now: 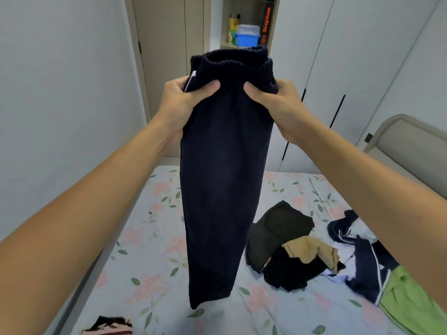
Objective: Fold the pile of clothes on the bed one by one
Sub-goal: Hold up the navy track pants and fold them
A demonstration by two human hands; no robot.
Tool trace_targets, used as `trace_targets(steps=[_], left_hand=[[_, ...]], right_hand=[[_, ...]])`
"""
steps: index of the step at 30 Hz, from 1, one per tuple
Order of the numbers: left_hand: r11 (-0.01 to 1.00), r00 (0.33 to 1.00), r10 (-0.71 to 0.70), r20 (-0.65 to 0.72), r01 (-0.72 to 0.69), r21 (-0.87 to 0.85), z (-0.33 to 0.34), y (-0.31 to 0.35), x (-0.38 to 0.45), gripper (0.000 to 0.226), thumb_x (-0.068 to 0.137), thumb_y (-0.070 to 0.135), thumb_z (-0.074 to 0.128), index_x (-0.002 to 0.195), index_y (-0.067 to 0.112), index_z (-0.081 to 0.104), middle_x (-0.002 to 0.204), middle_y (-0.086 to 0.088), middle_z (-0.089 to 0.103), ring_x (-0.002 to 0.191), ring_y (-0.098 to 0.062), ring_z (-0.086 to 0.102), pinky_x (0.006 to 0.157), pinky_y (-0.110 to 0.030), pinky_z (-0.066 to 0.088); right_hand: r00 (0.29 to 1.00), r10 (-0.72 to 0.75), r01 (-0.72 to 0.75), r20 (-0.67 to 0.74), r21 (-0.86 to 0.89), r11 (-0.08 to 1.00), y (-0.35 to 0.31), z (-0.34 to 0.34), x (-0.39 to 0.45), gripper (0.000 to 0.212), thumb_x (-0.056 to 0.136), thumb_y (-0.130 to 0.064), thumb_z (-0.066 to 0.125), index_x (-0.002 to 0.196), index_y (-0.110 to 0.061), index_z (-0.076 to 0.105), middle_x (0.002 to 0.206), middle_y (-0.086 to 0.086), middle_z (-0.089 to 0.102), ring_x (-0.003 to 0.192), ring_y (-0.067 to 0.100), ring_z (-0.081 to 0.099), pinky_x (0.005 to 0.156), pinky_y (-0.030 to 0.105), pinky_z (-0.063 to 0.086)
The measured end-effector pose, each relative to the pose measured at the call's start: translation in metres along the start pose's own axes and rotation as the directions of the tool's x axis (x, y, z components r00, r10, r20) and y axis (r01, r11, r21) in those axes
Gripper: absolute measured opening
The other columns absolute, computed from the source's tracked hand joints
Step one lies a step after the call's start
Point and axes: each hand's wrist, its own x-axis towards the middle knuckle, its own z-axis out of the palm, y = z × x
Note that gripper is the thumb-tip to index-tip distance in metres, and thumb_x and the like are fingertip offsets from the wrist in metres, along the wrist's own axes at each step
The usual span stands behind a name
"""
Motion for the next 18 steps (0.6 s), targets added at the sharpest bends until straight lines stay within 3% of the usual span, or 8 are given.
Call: trace_targets(steps=[8, 13, 18], left_hand=[[0.999, 0.997, -0.037, 0.063, 0.034, 0.036, -0.015, -0.003, -0.028, 0.029, 0.089, 0.016, 0.080, 0.110, -0.002, 0.072, 0.106, -0.011, 0.078, 0.097, -0.025, 0.075, 0.088, -0.041, 0.062], [0.995, 0.998, -0.020, 0.052, 0.015, 0.104, -0.015, 0.018, -0.060, 0.023, 0.089, 0.017, 0.081, 0.108, 0.006, 0.076, 0.107, -0.007, 0.079, 0.100, -0.023, 0.076, 0.085, -0.034, 0.060], [0.991, 1.000, -0.004, 0.023, 0.001, 0.131, 0.007, 0.035, -0.108, 0.025, 0.087, 0.017, 0.083, 0.108, 0.006, 0.076, 0.109, -0.009, 0.078, 0.102, -0.026, 0.075, 0.087, -0.036, 0.061]], right_hand=[[0.998, 0.024, -0.023, -0.052, 0.012, 1.000, 0.005, 0.020, -0.035, 0.020, 0.097, -0.024, 0.075, 0.110, -0.010, 0.074, 0.112, 0.008, 0.079, 0.105, 0.021, 0.076, 0.095, 0.039, 0.061], [1.000, -0.001, 0.001, -0.018, 0.027, 1.000, -0.003, 0.020, -0.063, 0.029, 0.096, -0.027, 0.076, 0.115, -0.005, 0.074, 0.114, 0.010, 0.078, 0.108, 0.025, 0.075, 0.098, 0.045, 0.060], [1.000, -0.016, 0.015, 0.015, 0.038, 0.999, -0.013, 0.007, -0.108, 0.030, 0.096, -0.028, 0.076, 0.114, -0.005, 0.074, 0.114, 0.010, 0.078, 0.109, 0.025, 0.074, 0.098, 0.047, 0.060]])
